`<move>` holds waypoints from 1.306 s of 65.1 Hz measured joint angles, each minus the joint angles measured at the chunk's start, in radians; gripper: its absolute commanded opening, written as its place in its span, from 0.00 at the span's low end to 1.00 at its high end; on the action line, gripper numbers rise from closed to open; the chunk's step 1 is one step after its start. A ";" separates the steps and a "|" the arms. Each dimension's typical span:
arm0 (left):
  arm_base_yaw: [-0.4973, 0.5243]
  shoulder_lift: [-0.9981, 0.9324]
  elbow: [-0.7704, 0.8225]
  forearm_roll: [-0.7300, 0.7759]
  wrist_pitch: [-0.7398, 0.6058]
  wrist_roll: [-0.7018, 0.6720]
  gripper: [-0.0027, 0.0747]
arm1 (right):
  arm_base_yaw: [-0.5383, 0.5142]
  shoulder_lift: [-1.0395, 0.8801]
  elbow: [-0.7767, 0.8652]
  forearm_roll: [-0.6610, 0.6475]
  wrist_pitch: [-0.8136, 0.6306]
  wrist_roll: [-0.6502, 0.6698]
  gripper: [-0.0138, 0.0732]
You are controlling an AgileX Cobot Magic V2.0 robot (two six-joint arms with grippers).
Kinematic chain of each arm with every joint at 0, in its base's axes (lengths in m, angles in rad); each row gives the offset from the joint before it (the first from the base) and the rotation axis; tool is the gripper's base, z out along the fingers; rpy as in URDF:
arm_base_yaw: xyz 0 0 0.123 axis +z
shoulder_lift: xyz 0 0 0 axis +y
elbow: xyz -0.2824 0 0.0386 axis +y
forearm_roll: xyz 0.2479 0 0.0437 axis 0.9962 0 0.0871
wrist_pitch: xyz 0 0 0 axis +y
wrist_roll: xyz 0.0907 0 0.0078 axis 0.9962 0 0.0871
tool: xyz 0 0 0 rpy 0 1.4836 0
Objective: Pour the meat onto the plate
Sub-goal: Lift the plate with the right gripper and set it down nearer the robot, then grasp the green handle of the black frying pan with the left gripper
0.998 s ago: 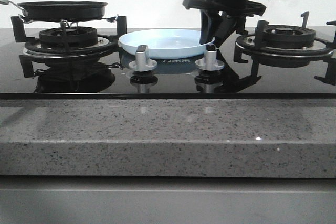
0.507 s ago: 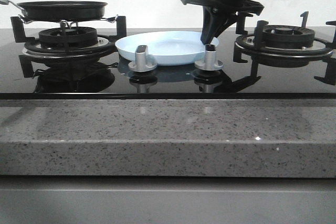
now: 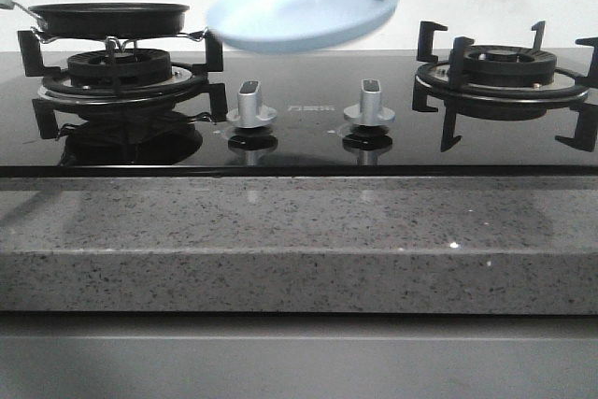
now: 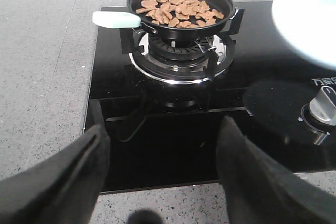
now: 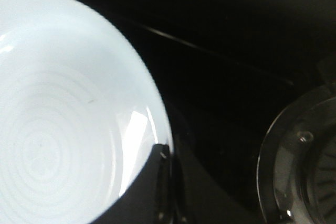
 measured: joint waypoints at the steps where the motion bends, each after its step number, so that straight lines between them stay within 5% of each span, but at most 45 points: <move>1: 0.000 0.000 0.000 0.000 0.000 0.000 0.60 | 0.000 -0.013 0.009 0.002 -0.003 0.000 0.08; 42: 0.000 0.000 0.000 0.000 0.000 0.000 0.60 | 0.024 -0.456 0.822 0.181 -0.363 -0.105 0.08; 85: 0.000 0.000 0.000 0.000 0.000 0.001 0.60 | 0.024 -0.424 0.919 0.205 -0.472 -0.111 0.08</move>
